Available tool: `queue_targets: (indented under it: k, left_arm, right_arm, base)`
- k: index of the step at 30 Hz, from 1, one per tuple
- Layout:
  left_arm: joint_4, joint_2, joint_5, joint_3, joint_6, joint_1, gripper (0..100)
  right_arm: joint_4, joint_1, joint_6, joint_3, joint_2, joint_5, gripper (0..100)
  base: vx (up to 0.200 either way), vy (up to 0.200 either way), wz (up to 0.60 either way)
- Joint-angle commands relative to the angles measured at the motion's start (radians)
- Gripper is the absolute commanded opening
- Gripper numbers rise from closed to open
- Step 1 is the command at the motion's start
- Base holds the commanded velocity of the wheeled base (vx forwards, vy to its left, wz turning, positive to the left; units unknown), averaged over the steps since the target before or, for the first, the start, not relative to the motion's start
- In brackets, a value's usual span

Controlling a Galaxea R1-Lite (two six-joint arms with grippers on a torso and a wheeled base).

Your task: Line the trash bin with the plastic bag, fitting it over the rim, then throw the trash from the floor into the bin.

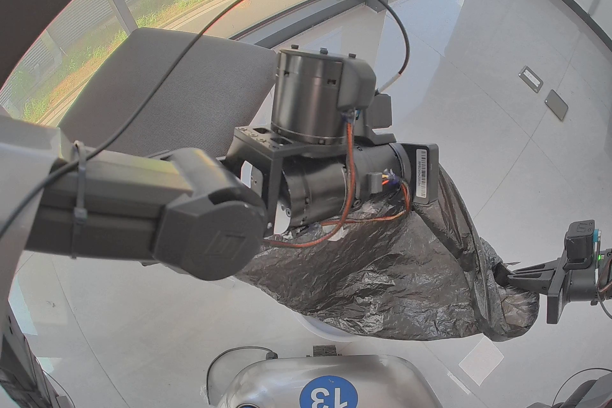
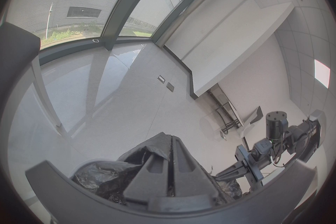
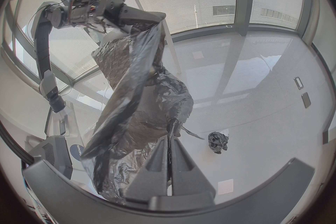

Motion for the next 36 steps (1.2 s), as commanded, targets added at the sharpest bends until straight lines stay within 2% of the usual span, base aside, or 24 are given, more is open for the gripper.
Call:
queue_targets:
  k: [1, 10, 17, 27, 30, 32, 35, 36]
  left_arm:
    - [-0.051, 0.078, -0.001, -0.009, -0.018, 0.012, 0]
    - [-0.111, 0.155, 0.000, -0.077, -0.039, 0.012, 0]
    - [-0.085, 0.040, 0.012, -0.061, -0.039, 0.007, 0]
    - [-0.030, -0.243, 0.028, 0.178, -0.047, 0.001, 0]
    - [-0.028, -0.283, 0.032, 0.238, -0.050, 0.001, 0]
    - [-0.028, -0.313, 0.041, 0.285, -0.087, 0.001, 0]
    - [-0.028, -0.321, 0.041, 0.298, -0.098, 0.003, 0]
    - [-0.025, -0.353, 0.043, 0.319, -0.105, 0.007, 0]
  right_arm:
    - [-0.001, -0.001, -0.032, 0.000, -0.032, 0.001, 0]
    - [0.000, -0.004, -0.042, 0.000, -0.061, 0.002, 0]
    - [0.010, -0.005, -0.042, 0.004, -0.058, 0.001, 0]
    - [0.011, -0.022, -0.032, -0.054, -0.038, 0.001, 0]
    - [0.008, -0.022, -0.034, -0.057, -0.035, 0.001, 0]
    - [0.008, -0.022, -0.034, -0.072, -0.037, 0.001, 0]
    - [0.010, -0.022, -0.034, -0.082, -0.038, 0.001, 0]
    - [0.014, -0.022, -0.034, -0.126, -0.040, 0.001, 0]
  base:
    - [0.000, 0.000, 0.00]
    - [0.000, 0.000, 0.00]
    - [0.000, 0.000, 0.00]
    - [0.000, 0.000, 0.00]
    - [0.000, 0.000, 0.00]
    - [0.000, 0.000, 0.00]
    - [0.000, 0.000, 0.00]
    - [0.000, 0.000, 0.00]
